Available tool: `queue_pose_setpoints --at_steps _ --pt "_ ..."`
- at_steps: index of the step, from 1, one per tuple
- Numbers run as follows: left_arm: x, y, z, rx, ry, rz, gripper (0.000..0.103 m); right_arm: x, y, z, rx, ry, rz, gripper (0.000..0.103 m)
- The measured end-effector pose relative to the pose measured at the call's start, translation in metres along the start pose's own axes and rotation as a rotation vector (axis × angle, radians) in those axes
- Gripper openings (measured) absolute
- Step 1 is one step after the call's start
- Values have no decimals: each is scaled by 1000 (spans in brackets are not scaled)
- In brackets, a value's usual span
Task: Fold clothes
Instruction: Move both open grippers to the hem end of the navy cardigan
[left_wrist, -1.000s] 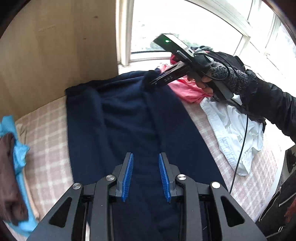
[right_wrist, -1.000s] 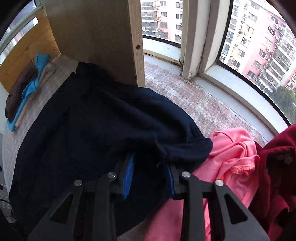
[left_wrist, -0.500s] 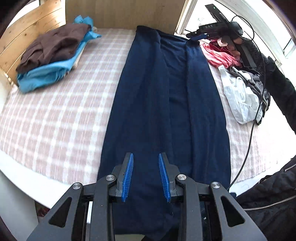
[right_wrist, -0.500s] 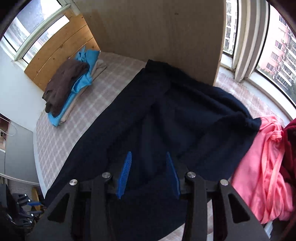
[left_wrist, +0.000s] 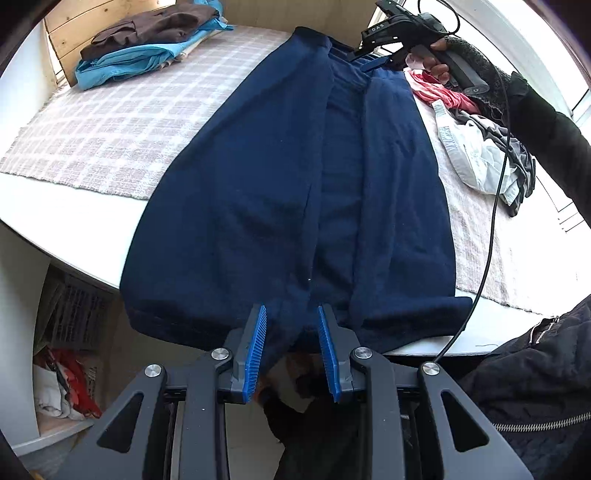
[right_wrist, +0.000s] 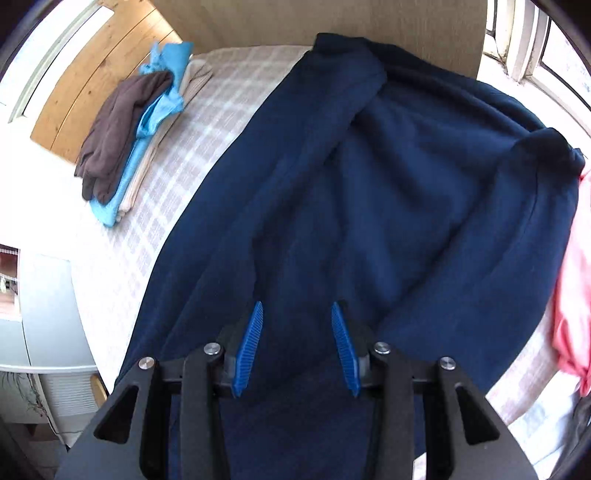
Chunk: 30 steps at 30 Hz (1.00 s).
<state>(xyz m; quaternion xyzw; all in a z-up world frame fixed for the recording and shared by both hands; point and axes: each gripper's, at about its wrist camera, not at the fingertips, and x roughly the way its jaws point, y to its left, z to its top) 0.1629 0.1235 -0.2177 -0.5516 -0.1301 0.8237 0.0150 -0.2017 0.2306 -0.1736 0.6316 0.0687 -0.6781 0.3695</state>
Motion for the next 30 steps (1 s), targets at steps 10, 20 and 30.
queue_pose_setpoints --at_steps 10,20,30 --pt "-1 -16 -18 92 36 -44 27 -37 62 -203 -199 63 90 39" --pt "-17 9 -11 216 31 -101 27 -25 106 -386 -28 81 114 39" --pt "-38 25 -18 373 21 -118 31 -4 118 -408 141 -30 150 24"
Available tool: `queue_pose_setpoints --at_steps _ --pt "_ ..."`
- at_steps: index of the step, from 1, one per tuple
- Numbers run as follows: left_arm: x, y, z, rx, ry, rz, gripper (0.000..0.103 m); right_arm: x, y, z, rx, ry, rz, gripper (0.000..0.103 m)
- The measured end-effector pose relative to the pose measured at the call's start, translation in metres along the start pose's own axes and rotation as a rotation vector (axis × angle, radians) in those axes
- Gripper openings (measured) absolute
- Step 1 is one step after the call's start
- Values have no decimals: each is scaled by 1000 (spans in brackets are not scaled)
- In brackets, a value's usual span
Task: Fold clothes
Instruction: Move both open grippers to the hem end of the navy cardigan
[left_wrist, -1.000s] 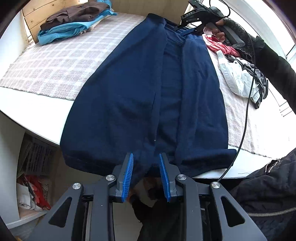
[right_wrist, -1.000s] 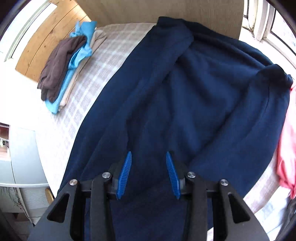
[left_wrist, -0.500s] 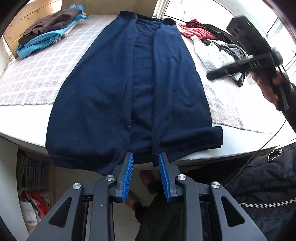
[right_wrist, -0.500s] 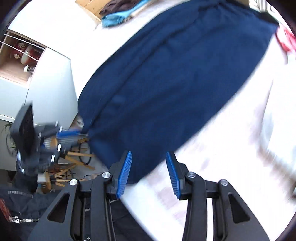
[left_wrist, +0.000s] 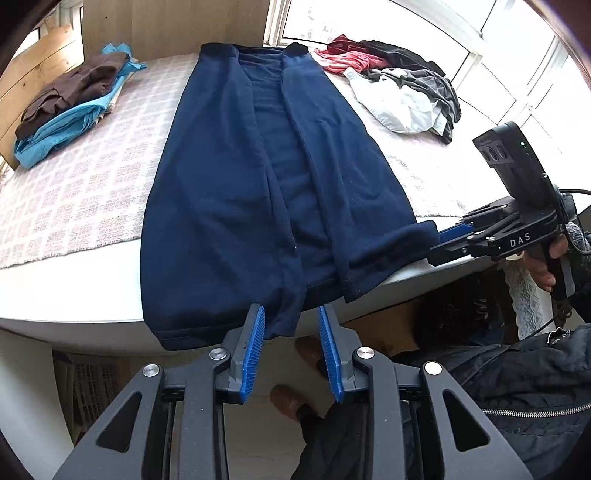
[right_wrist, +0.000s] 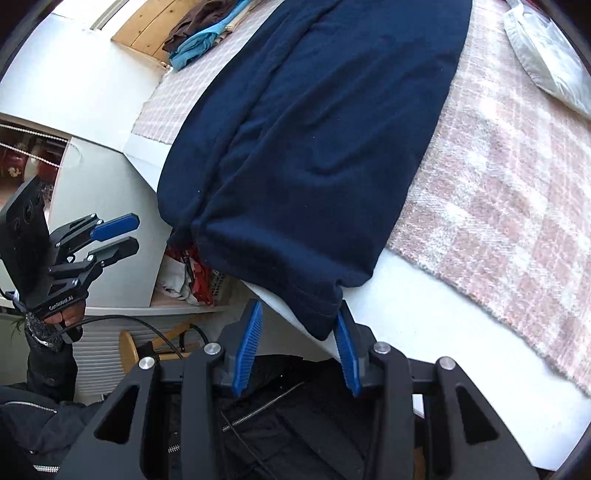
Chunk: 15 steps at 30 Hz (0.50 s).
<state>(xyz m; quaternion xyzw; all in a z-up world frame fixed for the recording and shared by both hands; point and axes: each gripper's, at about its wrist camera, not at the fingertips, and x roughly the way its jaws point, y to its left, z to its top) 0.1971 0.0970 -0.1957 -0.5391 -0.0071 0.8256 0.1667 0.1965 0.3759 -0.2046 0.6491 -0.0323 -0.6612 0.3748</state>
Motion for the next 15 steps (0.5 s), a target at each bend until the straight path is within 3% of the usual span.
queue_pose_setpoints --at_steps 2,7,9,10,12,13,15 --pt "-2 1 -3 16 -3 -7 31 -2 -5 -3 62 -39 46 5" --pt "0 2 -8 37 -5 -34 31 -29 3 -18 125 -65 217 5" --pt "1 2 -9 51 -6 -44 31 -35 6 -25 122 -48 177 7" --pt "1 2 -9 57 -5 -49 31 -33 7 -29 108 -16 117 7" --pt "3 1 -9 69 -4 -52 31 -25 3 -33 102 60 -7 23" --pt "3 1 -9 74 -5 -54 31 -24 1 -34 109 79 -63 24" --pt "4 1 -9 74 -7 -62 31 -33 1 -33 109 28 -102 24"
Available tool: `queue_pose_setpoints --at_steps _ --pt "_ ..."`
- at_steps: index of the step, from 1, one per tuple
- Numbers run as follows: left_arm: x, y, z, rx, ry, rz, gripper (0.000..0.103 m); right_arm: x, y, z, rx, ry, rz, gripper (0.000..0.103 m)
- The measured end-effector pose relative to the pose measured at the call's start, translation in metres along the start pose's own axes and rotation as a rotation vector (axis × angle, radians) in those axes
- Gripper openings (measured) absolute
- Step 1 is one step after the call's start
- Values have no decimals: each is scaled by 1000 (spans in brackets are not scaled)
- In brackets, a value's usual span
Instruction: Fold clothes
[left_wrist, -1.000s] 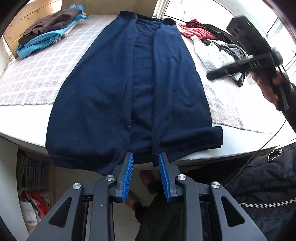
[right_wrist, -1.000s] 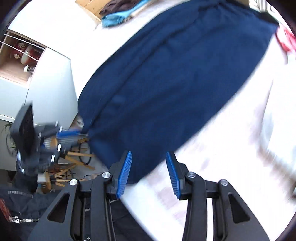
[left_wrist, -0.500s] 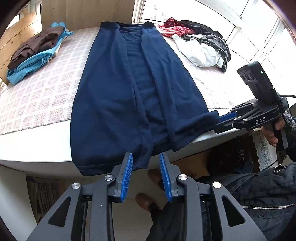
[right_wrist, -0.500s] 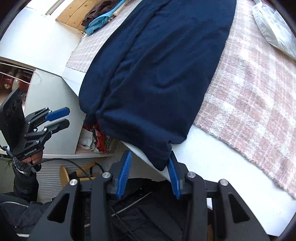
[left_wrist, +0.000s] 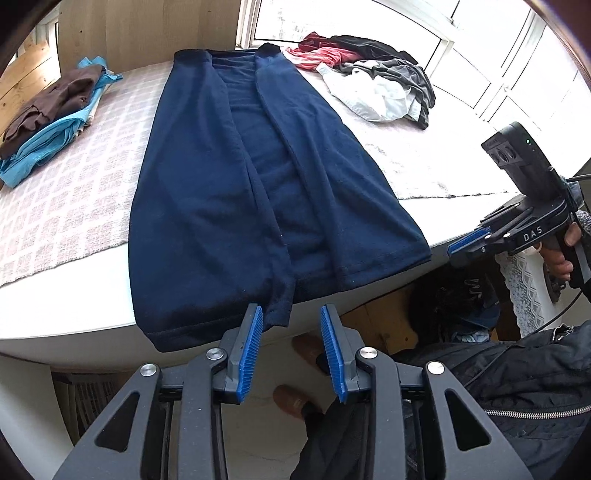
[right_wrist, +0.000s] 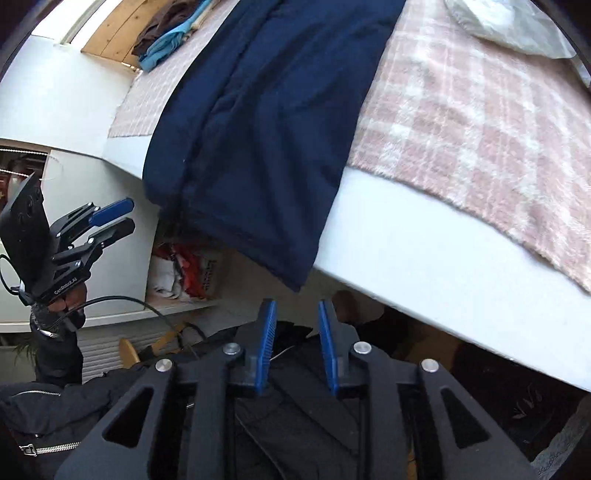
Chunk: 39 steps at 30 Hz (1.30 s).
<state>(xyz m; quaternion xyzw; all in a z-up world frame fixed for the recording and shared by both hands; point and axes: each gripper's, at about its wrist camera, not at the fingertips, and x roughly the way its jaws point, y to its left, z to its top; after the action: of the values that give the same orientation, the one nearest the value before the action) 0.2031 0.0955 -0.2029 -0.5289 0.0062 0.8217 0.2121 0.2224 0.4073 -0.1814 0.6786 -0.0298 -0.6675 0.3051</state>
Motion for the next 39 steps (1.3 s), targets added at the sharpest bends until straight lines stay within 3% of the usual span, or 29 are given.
queue_pose_setpoints --at_steps 3,7,12,15,17,19,21,25,30,33,35,39 --pt "4 2 1 -11 -5 -22 31 -14 17 18 -55 -94 34 24" --pt "14 -2 5 -3 -8 -4 31 7 55 59 -191 -174 -57 24" --pt "27 1 8 -26 -4 4 31 57 64 79 -288 26 -120 24" --pt "32 5 6 -59 -10 13 31 43 71 97 -341 59 -88 24" --pt "35 6 6 -88 -18 12 31 20 72 132 -370 -6 -108 28" --pt "37 4 7 -112 -25 20 31 0 68 177 -387 -85 -141 40" --pt "40 2 8 -131 -30 37 31 -7 59 231 -377 -138 -152 41" --pt "46 0 9 -208 -33 66 31 9 37 336 -295 -158 -159 41" --pt "50 -1 8 -298 -33 114 31 29 22 425 -222 -159 -139 41" --pt "51 -1 8 -334 -37 130 31 47 19 449 -203 -119 -101 41" --pt "52 -2 9 -345 -36 140 31 55 33 465 -227 -93 -129 41" --pt "53 -3 12 -336 -13 162 31 64 29 467 -213 -63 -86 41"
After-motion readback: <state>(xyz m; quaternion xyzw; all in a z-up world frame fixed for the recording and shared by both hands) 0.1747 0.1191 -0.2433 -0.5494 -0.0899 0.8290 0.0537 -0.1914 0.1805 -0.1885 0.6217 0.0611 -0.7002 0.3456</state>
